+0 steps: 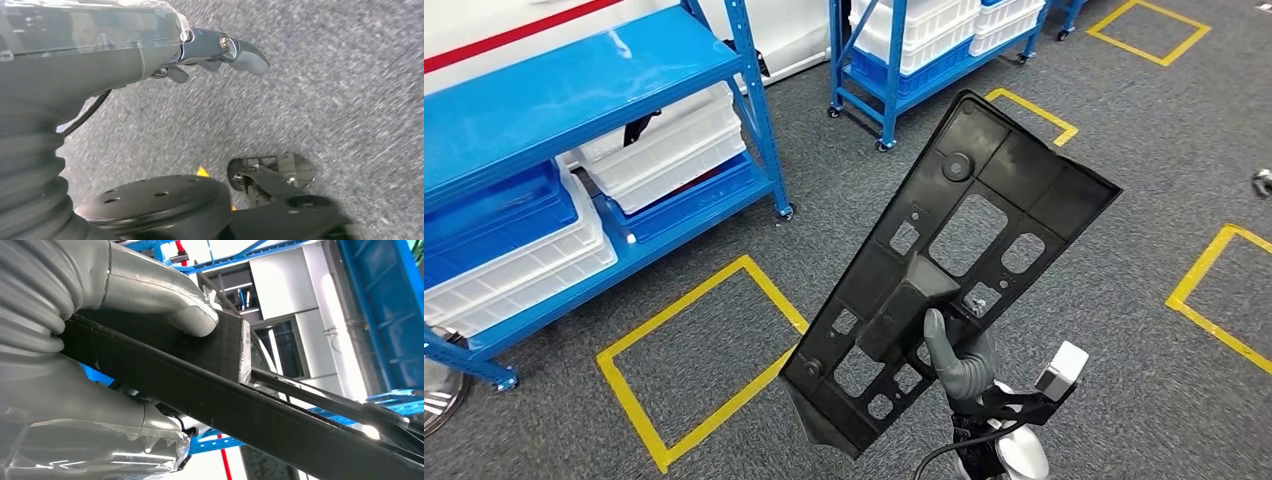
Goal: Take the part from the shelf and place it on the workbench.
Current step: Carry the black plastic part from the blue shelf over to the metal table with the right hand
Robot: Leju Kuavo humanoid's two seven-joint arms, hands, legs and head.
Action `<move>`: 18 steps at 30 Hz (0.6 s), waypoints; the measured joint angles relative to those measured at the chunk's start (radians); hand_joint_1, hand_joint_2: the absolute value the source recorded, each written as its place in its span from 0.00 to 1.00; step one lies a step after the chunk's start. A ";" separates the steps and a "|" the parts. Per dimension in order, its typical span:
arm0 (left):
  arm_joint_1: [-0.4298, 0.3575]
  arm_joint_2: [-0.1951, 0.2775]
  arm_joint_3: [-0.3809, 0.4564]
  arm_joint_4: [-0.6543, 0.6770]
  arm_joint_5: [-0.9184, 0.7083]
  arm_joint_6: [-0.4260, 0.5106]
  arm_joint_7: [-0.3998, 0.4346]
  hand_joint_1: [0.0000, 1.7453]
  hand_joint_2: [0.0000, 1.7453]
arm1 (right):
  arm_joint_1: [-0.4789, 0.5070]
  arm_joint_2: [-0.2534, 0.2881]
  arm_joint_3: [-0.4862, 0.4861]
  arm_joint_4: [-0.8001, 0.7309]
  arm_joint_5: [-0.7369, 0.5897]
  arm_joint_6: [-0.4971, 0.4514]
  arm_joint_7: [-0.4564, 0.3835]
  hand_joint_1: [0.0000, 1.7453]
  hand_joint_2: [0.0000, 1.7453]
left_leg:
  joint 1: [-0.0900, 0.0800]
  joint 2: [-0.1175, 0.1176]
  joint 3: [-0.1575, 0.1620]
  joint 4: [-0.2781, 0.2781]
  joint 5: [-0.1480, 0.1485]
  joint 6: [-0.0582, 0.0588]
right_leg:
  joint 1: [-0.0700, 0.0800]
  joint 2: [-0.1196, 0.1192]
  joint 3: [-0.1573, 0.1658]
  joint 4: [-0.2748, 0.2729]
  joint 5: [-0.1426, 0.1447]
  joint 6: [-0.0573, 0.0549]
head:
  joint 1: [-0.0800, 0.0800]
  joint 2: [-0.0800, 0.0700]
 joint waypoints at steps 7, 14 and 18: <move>-0.005 0.001 -0.002 0.000 -0.042 0.040 0.001 0.00 1.00 | -0.039 0.001 -0.001 0.057 0.001 0.041 -0.008 1.00 1.00 | 0.003 -0.003 0.037 -0.114 0.037 0.031 | -0.002 -0.002 -0.041 0.045 -0.018 0.036 | 0.002 0.000; 0.001 0.001 -0.039 0.000 -0.113 0.052 0.030 0.00 1.00 | -0.046 0.002 -0.004 0.110 -0.002 0.062 -0.030 1.00 1.00 | 0.000 0.043 0.034 -0.110 0.034 0.034 | -0.011 -0.040 -0.085 0.165 -0.045 0.051 | 0.004 0.000; 0.003 0.007 -0.065 0.000 -0.148 0.062 0.058 0.00 1.00 | -0.053 0.012 -0.005 0.132 -0.007 0.075 -0.053 1.00 1.00 | -0.007 0.064 0.029 -0.095 0.021 0.016 | 0.002 -0.089 -0.015 0.016 -0.011 0.032 | 0.003 0.000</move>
